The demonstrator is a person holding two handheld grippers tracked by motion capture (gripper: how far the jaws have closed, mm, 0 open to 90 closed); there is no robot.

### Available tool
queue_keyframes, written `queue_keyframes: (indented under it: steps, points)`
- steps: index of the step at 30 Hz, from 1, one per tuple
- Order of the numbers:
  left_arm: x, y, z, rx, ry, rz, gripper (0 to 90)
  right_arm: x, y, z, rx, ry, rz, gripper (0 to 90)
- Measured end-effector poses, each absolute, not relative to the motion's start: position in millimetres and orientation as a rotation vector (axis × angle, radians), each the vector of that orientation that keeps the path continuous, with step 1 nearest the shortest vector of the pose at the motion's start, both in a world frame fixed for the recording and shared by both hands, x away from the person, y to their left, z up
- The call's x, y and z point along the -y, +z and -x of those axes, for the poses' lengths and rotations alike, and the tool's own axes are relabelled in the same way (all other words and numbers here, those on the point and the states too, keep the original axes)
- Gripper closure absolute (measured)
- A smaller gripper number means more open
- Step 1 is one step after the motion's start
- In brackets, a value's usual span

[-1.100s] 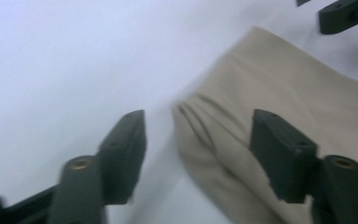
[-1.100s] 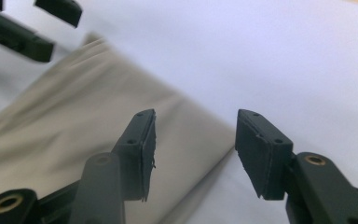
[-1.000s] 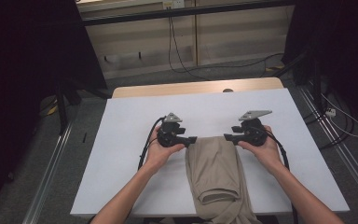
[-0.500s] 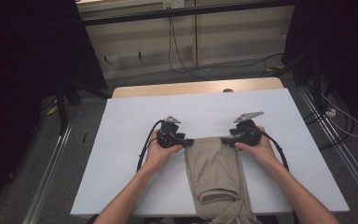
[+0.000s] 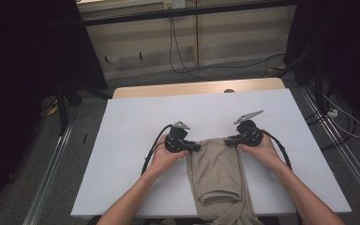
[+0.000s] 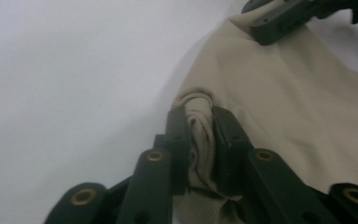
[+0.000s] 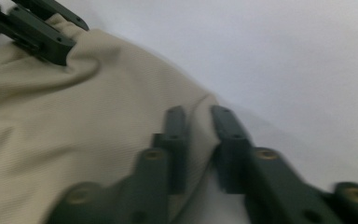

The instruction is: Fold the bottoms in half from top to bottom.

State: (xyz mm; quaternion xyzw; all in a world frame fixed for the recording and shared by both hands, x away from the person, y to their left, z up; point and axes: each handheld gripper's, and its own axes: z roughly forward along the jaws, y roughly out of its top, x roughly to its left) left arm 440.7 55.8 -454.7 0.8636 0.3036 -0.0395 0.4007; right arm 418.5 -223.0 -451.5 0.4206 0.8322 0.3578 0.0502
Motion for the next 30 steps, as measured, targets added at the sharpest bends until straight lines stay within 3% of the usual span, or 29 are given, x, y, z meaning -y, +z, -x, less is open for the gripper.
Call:
queue_keyframes:
  steps: [9,18,30]
  points:
    - [-78,-427,-448,-0.845,-0.026,-2.038,83.0,223,-425,-421,-2.420,1.224,-1.306,85.8]
    - [-103,-408,-470,-0.935,0.058,-1.953,83.0,203,-392,-447,-2.307,1.307,-1.278,86.1]
    - [-86,-333,-511,-0.904,0.216,-1.859,82.9,220,-326,-479,-2.113,1.379,-1.262,86.1]
